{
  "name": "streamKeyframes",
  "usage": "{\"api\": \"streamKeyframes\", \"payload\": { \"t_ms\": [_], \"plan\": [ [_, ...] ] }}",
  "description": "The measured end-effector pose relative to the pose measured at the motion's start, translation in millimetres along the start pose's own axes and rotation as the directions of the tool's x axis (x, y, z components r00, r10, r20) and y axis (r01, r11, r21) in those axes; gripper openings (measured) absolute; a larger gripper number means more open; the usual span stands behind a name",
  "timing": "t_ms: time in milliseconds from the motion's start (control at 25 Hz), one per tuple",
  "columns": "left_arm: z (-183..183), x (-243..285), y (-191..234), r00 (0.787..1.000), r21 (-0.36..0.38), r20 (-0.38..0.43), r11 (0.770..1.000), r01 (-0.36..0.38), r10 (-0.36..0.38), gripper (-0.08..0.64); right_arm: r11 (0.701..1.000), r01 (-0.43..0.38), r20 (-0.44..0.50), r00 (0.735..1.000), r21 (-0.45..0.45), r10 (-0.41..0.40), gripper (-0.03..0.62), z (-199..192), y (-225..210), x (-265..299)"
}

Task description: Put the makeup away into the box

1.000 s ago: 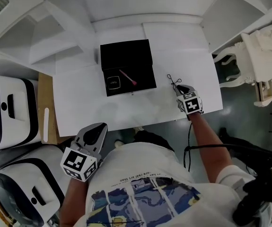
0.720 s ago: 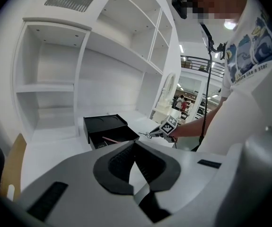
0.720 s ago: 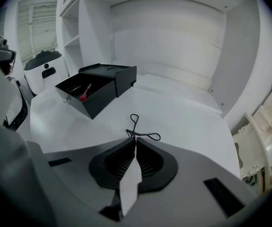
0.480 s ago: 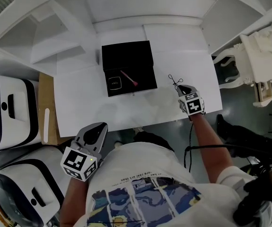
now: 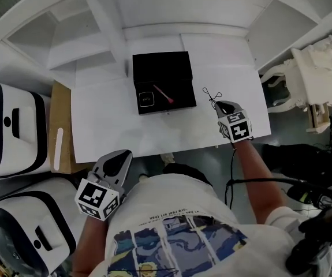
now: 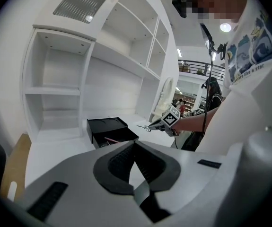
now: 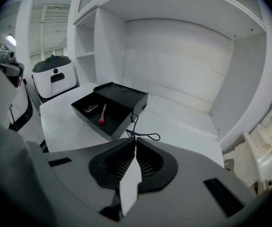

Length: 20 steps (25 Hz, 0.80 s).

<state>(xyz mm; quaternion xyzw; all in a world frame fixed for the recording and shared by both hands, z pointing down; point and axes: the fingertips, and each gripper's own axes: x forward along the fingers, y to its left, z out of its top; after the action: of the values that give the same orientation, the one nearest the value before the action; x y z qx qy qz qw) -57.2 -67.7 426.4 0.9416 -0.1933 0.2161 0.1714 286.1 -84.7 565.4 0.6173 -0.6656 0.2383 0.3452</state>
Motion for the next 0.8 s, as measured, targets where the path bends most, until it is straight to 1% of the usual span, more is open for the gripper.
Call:
{"api": "streamKeyframes", "payload": {
  "t_ms": [200,360,600,800],
  "plan": [
    [-8.0,-18.3,3.5,1.0,-0.009,0.015,1.0,-0.021,0.021,0.014,0.998,-0.053,0.035,0.998,-0.045,0.054,0.035,34.4,34.0,-5.3],
    [-12.7,-32.7,9.5,0.999,-0.024,0.025,0.999,-0.047,0.048,0.014,0.991,-0.096,0.031,0.995,-0.093,0.099,0.035,52.1,59.5,7.3],
    [-20.5,-52.4,19.4,0.995,-0.049,0.032,0.994,-0.098,0.099,0.014,0.982,-0.133,0.004,0.991,-0.136,0.135,0.035,61.9,80.6,31.6],
    [-25.6,-66.1,29.0,0.989,-0.075,0.032,0.987,-0.142,0.144,0.014,0.975,-0.15,-0.035,0.989,-0.166,0.146,0.035,64.0,89.9,52.9]
  ]
}}
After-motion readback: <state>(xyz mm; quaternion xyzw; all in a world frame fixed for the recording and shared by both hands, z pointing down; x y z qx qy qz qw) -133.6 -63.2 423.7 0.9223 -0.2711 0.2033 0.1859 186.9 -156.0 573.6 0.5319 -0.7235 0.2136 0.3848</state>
